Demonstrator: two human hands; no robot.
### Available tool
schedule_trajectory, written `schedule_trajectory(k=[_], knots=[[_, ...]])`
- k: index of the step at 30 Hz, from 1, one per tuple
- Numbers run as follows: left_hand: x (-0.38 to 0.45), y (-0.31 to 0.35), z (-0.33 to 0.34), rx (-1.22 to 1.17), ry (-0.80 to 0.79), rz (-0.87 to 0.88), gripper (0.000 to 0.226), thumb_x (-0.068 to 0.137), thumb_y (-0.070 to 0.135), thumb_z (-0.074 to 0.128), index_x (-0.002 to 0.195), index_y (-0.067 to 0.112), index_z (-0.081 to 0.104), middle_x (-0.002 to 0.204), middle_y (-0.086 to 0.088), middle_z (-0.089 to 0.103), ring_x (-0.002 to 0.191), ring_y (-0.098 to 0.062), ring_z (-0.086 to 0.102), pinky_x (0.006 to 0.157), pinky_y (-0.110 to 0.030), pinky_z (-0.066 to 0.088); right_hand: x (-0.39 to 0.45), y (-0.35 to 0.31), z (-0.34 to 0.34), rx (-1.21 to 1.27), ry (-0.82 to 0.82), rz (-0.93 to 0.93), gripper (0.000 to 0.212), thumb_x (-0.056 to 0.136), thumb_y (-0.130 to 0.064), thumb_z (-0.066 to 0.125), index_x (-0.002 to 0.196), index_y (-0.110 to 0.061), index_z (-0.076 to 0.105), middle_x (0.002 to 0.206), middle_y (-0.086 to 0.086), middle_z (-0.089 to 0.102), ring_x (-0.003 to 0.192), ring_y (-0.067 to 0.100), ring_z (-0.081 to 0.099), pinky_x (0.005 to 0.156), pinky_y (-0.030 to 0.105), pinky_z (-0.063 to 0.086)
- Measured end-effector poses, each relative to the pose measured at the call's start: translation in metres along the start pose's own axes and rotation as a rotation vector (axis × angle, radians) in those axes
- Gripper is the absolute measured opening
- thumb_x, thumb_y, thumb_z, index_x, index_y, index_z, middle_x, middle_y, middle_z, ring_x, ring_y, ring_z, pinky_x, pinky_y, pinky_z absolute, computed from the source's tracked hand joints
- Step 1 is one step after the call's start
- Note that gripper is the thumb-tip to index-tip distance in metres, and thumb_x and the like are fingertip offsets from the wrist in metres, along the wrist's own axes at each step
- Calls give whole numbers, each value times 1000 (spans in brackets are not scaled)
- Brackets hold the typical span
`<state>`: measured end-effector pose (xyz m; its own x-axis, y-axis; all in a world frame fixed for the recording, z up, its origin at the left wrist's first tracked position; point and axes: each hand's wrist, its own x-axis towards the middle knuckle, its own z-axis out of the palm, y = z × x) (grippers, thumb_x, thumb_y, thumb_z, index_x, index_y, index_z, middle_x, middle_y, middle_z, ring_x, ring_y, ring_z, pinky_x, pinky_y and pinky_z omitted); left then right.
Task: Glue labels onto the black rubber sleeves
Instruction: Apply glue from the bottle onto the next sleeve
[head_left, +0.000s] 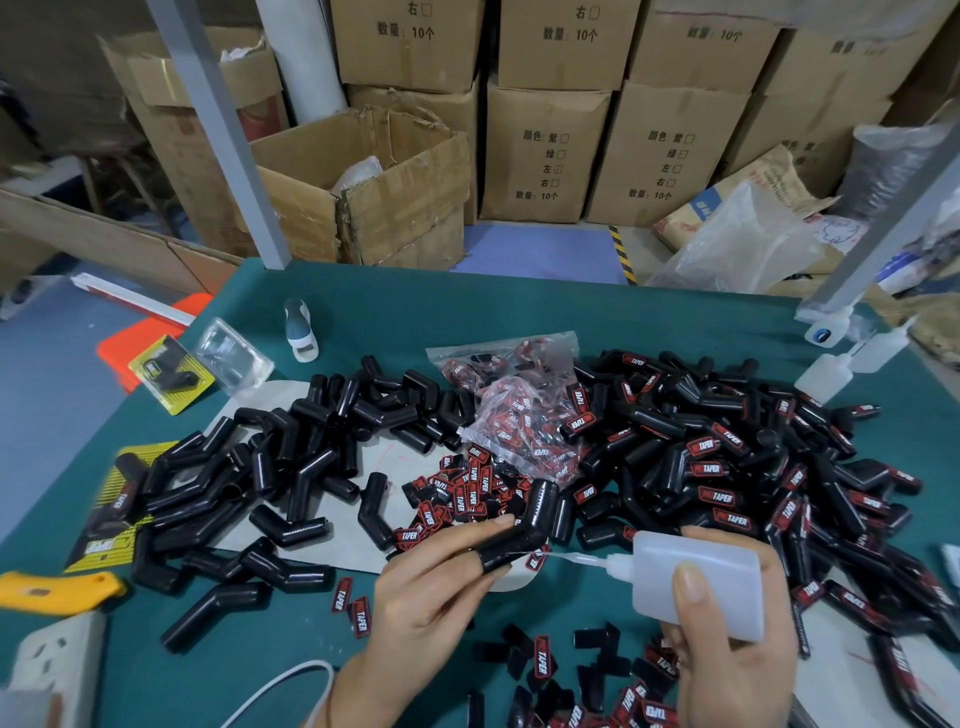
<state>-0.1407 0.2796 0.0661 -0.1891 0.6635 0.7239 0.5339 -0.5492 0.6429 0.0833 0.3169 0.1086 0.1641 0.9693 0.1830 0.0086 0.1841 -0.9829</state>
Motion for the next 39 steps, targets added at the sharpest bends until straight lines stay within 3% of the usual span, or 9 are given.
schedule_trajectory(k=[14,18,23,29,39], knots=[[-1,-1,1,-19,10,-24,19,100,14,72,99,-2,82,130,-1,73,109,-21,75,94,-30,59,2,-1,0,13,13,2,66,74,-77,76,114,-26,67,98,12,70,66,18,65,51,17,50],[-1,-3,1,-11,15,-16,17,99,12,73,96,-2,81,130,0,73,109,-22,75,94,-31,59,4,-2,-2,29,11,2,66,75,-75,76,115,-22,66,94,18,67,62,15,61,50,16,48],[-1,-1,0,-4,11,-15,20,100,14,72,93,-3,82,130,0,73,109,-20,75,94,-31,59,0,-2,2,18,10,19,63,74,-75,77,113,-26,67,97,8,70,73,22,69,55,22,54],[0,-1,0,-4,-4,-6,16,97,9,74,93,-5,81,129,-3,73,109,-22,75,93,-32,60,-4,-6,6,22,-16,17,67,71,-78,76,112,-25,67,92,13,69,63,12,61,51,16,49],[-1,-4,1,-10,-14,11,9,94,4,75,98,-2,81,131,-3,72,112,-24,75,95,-33,60,-5,-8,7,20,-17,16,67,72,-78,76,112,-25,67,96,14,69,68,20,65,52,17,51]])
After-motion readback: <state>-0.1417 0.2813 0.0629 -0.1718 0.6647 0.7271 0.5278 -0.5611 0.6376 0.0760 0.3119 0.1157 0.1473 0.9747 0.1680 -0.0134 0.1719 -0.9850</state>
